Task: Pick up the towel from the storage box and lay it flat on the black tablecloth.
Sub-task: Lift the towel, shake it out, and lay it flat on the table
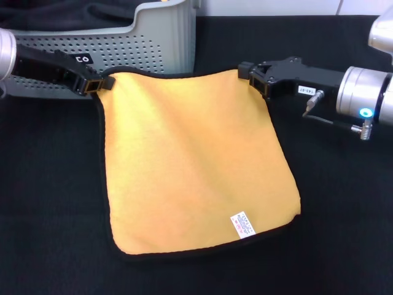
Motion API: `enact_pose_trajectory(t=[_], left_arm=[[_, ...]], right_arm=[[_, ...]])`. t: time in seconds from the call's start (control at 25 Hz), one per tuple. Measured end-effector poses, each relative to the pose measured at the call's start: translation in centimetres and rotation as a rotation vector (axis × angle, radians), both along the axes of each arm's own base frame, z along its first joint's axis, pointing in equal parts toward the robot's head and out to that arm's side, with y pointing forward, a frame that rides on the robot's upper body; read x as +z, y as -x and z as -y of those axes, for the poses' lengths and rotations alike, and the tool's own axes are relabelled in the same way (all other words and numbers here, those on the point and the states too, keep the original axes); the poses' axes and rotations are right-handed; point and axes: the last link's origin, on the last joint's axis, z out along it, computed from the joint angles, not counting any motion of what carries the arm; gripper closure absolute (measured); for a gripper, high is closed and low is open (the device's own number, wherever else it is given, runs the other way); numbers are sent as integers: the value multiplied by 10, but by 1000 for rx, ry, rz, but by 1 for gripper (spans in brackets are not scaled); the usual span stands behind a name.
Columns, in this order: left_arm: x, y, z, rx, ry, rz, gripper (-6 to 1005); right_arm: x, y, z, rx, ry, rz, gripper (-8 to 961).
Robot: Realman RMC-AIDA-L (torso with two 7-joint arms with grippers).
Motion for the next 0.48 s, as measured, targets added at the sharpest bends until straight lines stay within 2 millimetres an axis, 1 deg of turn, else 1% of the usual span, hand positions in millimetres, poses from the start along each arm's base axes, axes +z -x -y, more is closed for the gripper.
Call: enact_pose_trajectory(t=[0.24, 0.48], left_arm=[[-5, -3, -3, -3, -10, 4, 993], [-8, -3, -6, 4, -30, 4, 993]], right_arm=[[-3, 2, -3, -1, 1, 24, 946], [-1, -2, -4, -23, -13, 28, 934]])
